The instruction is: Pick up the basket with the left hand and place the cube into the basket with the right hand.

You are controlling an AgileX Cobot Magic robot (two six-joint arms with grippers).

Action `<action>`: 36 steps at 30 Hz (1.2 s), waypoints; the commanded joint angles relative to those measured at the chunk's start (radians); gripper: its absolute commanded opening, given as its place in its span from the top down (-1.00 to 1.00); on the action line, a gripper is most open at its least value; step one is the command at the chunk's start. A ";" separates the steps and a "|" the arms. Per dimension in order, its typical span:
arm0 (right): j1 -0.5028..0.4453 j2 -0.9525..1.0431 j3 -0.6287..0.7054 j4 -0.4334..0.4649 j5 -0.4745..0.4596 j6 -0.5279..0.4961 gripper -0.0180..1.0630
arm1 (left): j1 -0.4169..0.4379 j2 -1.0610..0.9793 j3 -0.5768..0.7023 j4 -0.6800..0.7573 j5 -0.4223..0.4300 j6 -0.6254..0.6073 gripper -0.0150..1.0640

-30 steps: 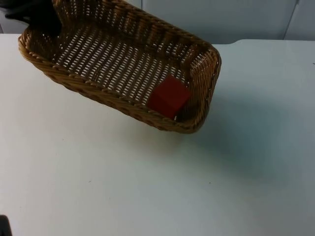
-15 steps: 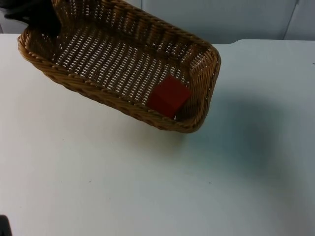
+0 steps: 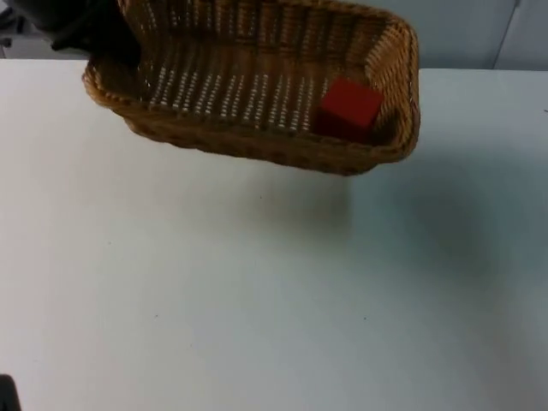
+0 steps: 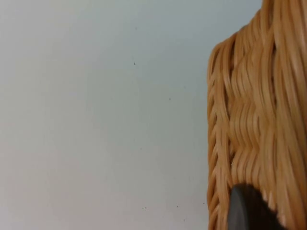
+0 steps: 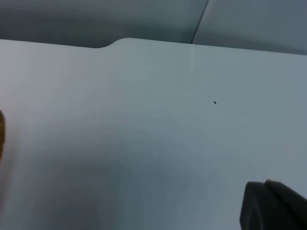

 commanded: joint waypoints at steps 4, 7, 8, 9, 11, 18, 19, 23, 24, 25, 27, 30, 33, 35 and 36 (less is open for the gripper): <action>-0.007 -0.011 0.004 0.009 0.001 -0.024 0.97 | -0.006 0.073 -0.008 -0.088 0.014 -0.012 0.98; -0.007 -0.011 0.004 0.009 0.001 -0.034 0.97 | -0.006 0.113 -0.008 -0.101 0.027 -0.012 0.98; -0.007 -0.011 0.004 0.009 0.001 -0.034 0.97 | -0.006 0.113 -0.008 -0.101 0.027 -0.012 0.98; -0.007 -0.011 0.004 0.009 0.001 -0.034 0.97 | -0.006 0.125 -0.008 -0.101 0.033 -0.002 0.98; -0.007 -0.011 0.004 0.009 -0.010 -0.034 0.97 | -0.006 0.142 -0.008 -0.109 0.048 0.012 0.98; -0.007 -0.011 0.004 0.009 -0.033 -0.033 0.97 | -0.006 0.186 -0.008 -0.125 0.124 0.023 0.98; -0.007 -0.011 0.004 0.009 -0.037 -0.033 0.97 | -0.006 0.194 -0.008 -0.125 0.133 0.023 0.98; -0.007 -0.011 0.004 0.009 -0.040 -0.033 0.97 | -0.006 0.216 -0.008 -0.125 0.158 0.062 0.85; -0.007 -0.011 0.004 0.009 -0.041 -0.033 0.97 | -0.006 0.221 -0.008 -0.125 0.172 0.073 0.74; -0.007 -0.011 0.004 0.009 -0.046 -0.033 0.97 | -0.006 0.226 -0.008 -0.125 0.179 0.073 0.63; -0.007 -0.011 0.004 0.023 -0.055 -0.035 0.97 | -0.006 0.235 -0.008 -0.115 0.186 0.077 0.26; -0.007 -0.011 0.004 0.037 -0.062 -0.042 0.97 | -0.006 0.234 -0.010 -0.067 0.165 0.091 -0.23; -0.007 -0.011 0.004 0.037 -0.066 -0.042 0.97 | -0.005 0.234 -0.037 0.016 0.166 0.086 -0.42; -0.007 -0.011 0.004 0.035 -0.066 -0.042 0.97 | -0.005 0.230 -0.094 0.172 0.191 0.009 -0.41; -0.007 -0.011 0.004 0.035 -0.066 -0.044 0.97 | -0.005 0.227 -0.137 0.244 0.208 -0.040 -0.41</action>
